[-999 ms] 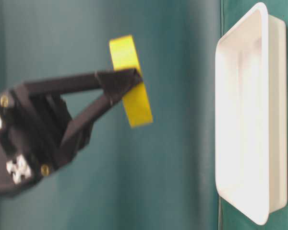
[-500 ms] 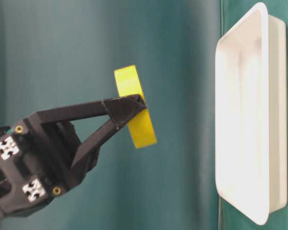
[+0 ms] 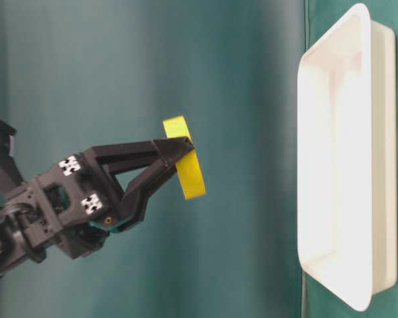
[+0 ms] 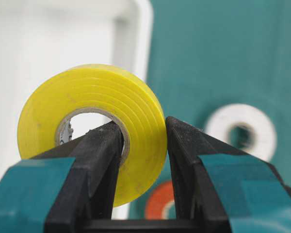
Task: Pick up the tape from a random location and place it into the white case.
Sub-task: 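Lift the yellow roll with the left gripper toward the tray, then lower the yellow roll into the white tray with the left gripper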
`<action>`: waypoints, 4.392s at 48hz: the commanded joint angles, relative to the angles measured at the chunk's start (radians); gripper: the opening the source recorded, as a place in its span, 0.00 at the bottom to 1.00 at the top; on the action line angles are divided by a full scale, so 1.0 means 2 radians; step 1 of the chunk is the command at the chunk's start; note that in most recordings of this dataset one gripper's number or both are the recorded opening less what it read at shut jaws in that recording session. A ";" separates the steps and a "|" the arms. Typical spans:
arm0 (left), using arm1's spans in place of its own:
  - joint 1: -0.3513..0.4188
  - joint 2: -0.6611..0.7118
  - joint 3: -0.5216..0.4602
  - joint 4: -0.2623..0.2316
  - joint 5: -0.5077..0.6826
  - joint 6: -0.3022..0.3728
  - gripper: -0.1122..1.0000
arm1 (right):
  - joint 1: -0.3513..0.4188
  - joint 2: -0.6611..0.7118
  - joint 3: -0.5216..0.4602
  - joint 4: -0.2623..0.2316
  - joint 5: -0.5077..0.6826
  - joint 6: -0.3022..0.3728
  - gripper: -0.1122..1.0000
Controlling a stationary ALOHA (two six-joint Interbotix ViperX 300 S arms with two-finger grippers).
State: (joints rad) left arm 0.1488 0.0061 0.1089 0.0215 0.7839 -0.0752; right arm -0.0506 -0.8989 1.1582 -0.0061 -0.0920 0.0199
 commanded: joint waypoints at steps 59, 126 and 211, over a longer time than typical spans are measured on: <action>0.095 -0.002 -0.005 -0.001 -0.021 0.003 0.32 | -0.013 0.003 -0.007 -0.001 0.002 0.000 0.92; 0.095 0.024 0.011 -0.002 -0.046 0.002 0.32 | -0.013 0.004 -0.007 -0.001 0.002 0.000 0.92; 0.102 0.148 0.042 -0.005 -0.147 0.005 0.76 | -0.020 0.017 -0.005 0.000 0.000 0.000 0.92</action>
State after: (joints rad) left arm 0.3513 0.3252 0.2163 0.0123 0.4985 -0.0690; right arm -0.0890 -0.8713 1.1597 -0.0061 -0.0859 0.0199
